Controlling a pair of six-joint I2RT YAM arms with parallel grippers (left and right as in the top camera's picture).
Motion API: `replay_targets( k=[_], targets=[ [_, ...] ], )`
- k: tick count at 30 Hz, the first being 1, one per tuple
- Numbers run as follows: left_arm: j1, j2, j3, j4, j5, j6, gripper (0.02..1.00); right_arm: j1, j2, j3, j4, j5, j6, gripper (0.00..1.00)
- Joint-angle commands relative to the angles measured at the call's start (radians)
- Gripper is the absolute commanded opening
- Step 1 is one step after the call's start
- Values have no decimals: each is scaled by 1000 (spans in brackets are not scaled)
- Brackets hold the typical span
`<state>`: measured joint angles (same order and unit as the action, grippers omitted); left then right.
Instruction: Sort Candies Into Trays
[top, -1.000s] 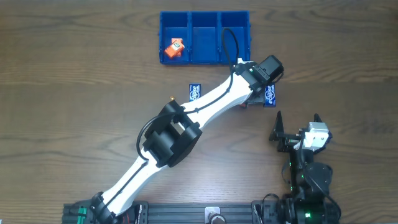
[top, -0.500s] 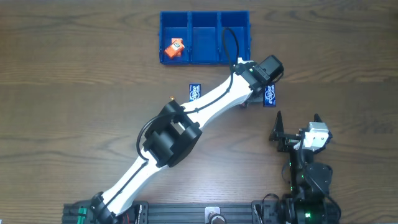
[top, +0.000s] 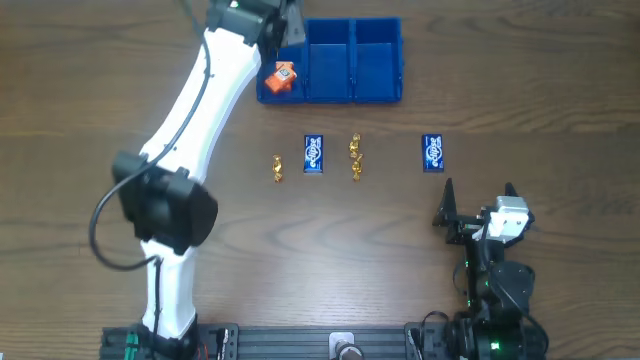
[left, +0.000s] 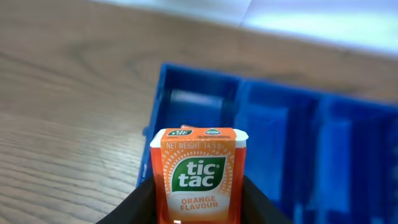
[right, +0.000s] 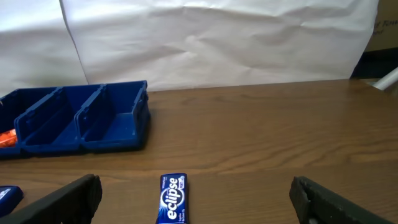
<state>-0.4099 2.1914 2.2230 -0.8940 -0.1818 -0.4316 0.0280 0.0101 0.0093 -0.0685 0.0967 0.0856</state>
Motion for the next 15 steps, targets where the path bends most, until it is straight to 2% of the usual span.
replay_targets(
  k=[1,10,12,13,15],
  targets=[
    [26,103,-12,9,83,73,316,-6,-7,-2,-5,-3,-12,1000],
    [47,176,-12,24,98,115,327,-6,-7,-2,-5,-3,-12,1000],
    [50,176,-12,24,98,115,389,-6,-7,-2,-5,-2,-12,1000],
    [50,176,-12,24,98,115,461,-6,-7,-2,-5,-2,-12,1000],
    [50,176,-12,21,98,114,665,-6,-7,-2,-5,-3,-12,1000]
  ],
)
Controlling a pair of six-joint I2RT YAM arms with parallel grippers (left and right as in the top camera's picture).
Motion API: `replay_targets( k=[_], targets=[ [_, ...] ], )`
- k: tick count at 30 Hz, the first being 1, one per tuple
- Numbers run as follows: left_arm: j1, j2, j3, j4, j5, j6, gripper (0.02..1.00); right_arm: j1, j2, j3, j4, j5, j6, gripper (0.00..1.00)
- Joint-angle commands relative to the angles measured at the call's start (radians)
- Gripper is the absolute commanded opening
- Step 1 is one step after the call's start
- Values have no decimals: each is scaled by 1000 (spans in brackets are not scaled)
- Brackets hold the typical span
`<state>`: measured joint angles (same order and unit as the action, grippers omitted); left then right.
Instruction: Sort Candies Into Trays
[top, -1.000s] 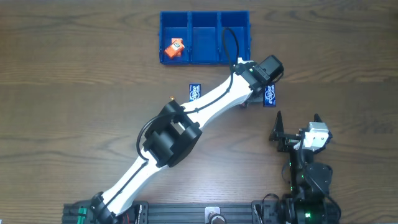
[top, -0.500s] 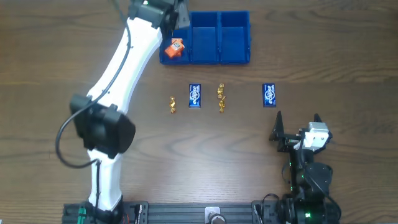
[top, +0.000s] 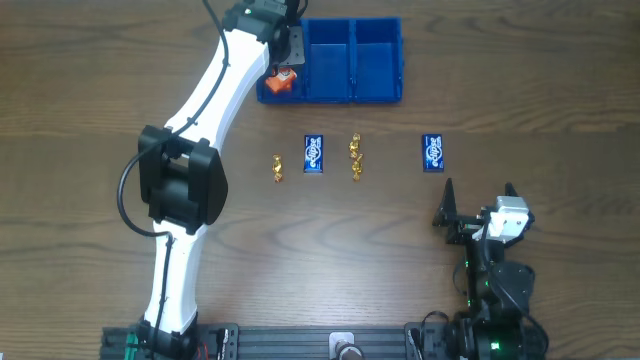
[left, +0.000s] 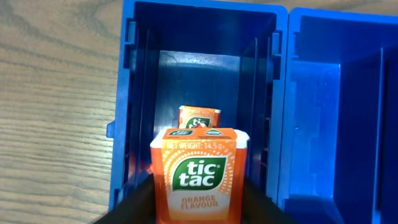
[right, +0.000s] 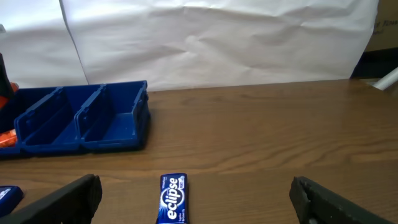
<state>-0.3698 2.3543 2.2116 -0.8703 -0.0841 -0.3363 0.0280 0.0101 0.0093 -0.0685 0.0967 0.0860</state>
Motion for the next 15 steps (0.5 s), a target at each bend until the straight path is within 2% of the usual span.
replay_targets(
  k=[1,3,5,8,12,15],
  targets=[
    [10,13,0,-3,0,19,798,-6,-7,-2,-5,-3,-12,1000],
    [10,-15,0,-4,-26,15,877,-6,-7,-2,-5,-3,-12,1000],
    [2,-123,-50,48,-85,15,882,-6,-7,-2,-5,-3,-12,1000],
    [-4,-504,-394,381,-116,23,873,-6,-7,-2,-5,-3,-12,998],
    [-5,-909,-701,564,-193,83,873,-6,-7,-2,-5,-3,-12,1000],
    [21,-1165,-885,615,-191,178,875,-6,-7,-2,-5,-2,-12,1000]
  ],
)
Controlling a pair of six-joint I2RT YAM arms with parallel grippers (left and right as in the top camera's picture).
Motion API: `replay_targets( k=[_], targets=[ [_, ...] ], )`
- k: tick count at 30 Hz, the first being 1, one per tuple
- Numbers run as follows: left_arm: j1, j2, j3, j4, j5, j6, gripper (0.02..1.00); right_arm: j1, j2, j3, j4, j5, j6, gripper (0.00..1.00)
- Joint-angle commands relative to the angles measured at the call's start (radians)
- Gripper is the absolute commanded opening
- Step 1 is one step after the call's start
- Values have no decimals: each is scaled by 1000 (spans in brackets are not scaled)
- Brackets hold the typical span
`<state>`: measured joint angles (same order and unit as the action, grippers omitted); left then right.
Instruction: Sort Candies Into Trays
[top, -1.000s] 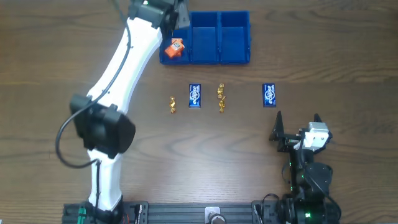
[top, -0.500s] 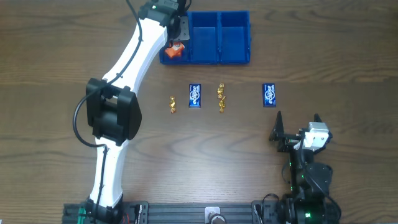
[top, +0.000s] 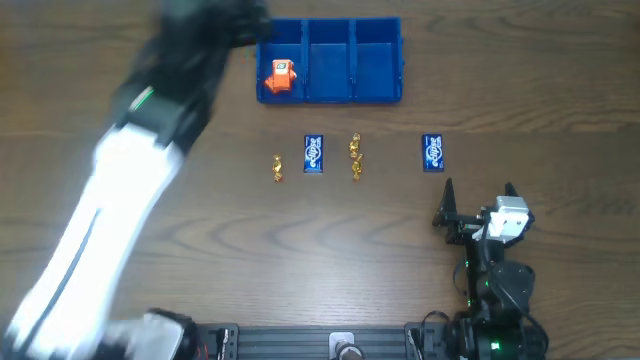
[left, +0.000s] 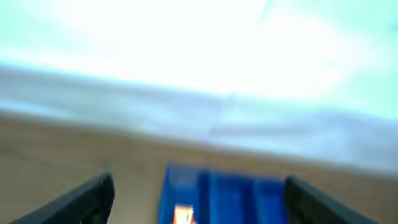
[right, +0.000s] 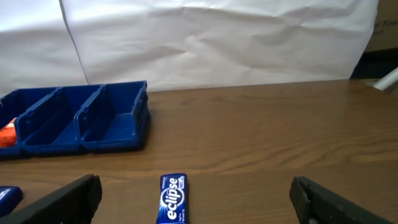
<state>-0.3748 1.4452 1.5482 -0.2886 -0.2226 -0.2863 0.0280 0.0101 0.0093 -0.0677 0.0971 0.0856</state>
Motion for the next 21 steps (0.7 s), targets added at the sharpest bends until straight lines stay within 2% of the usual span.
replay_targets(
  k=[1,6,11,16,21],
  targets=[
    [40,-307,-269,40,-41,146,875,-6,-7,-2,-6,-3,-12,1000],
    [159,-575,-572,87,34,210,873,-6,-7,-2,-6,-3,-12,1000],
    [311,-904,-917,204,206,212,908,-6,-7,-2,-6,-3,-12,1000],
    [324,-1133,-1146,260,263,213,947,-6,-7,-2,-6,-3,-12,1000],
    [324,-1296,-1353,420,346,212,996,-6,-7,-2,-6,-3,-12,1000]
  ],
)
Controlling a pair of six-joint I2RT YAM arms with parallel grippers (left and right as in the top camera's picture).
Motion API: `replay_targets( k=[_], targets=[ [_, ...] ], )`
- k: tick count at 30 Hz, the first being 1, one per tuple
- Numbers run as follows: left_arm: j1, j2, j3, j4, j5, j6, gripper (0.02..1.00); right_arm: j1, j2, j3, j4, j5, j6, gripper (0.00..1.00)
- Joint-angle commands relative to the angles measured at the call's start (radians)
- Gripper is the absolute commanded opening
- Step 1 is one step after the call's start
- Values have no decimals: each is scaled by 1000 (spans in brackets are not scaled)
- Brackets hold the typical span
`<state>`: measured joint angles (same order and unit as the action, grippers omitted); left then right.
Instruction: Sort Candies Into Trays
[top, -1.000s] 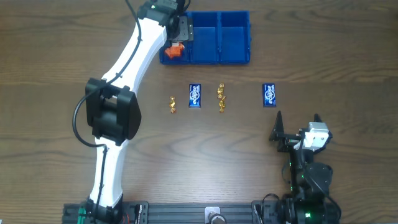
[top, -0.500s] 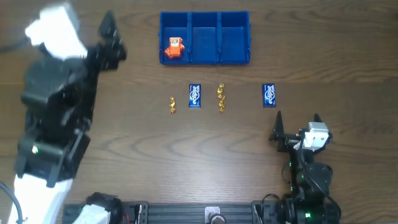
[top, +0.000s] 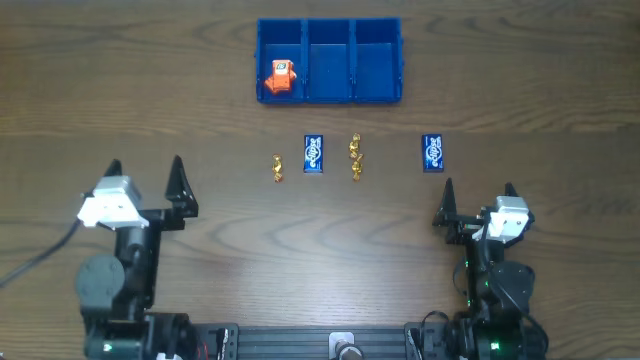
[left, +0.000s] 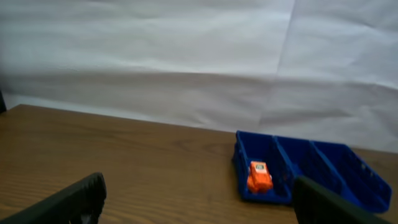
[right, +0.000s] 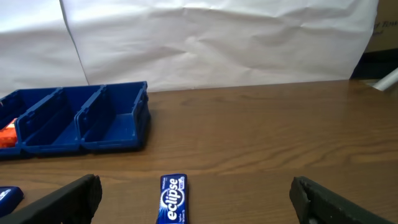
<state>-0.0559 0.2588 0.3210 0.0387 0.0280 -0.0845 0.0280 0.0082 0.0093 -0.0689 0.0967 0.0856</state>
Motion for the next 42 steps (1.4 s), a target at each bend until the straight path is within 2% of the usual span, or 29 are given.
replay_targets(
  k=[1,5,10,11,12,13,29,34,35,38,39,42],
  targets=[
    [5,-128,-158,117,104,11,1000,-6,-5,-2,-5,-3,-12,1000],
    [5,-222,-307,203,103,23,1000,-6,-5,-2,-5,-2,-12,1000],
    [5,-256,-316,-77,104,18,998,-6,-5,-2,-5,-2,-12,1000],
    [5,-255,-316,-109,101,18,945,-6,-5,-2,-5,-3,-12,1000],
    [5,-248,-316,-108,110,8,774,-6,-5,-2,-5,-3,-12,1000],
    [3,-238,-316,-104,116,-9,998,-6,-5,-2,-5,-3,-12,1000],
    [3,-233,-316,-105,114,-8,998,-6,-5,-2,23,-2,-12,1000],
    [3,-233,-316,-105,114,-8,998,-9,43,15,46,-70,27,1000],
    [3,-233,-316,-105,114,-8,998,-11,98,58,48,-75,52,1000],
    [3,-233,-316,-105,114,-8,998,-11,321,276,-13,-114,43,1000],
    [3,-233,-316,-105,114,-8,996,-11,465,431,-75,-118,37,1000],
    [3,-233,-316,-105,114,-8,998,-11,692,692,-223,-118,4,998]
  ],
)
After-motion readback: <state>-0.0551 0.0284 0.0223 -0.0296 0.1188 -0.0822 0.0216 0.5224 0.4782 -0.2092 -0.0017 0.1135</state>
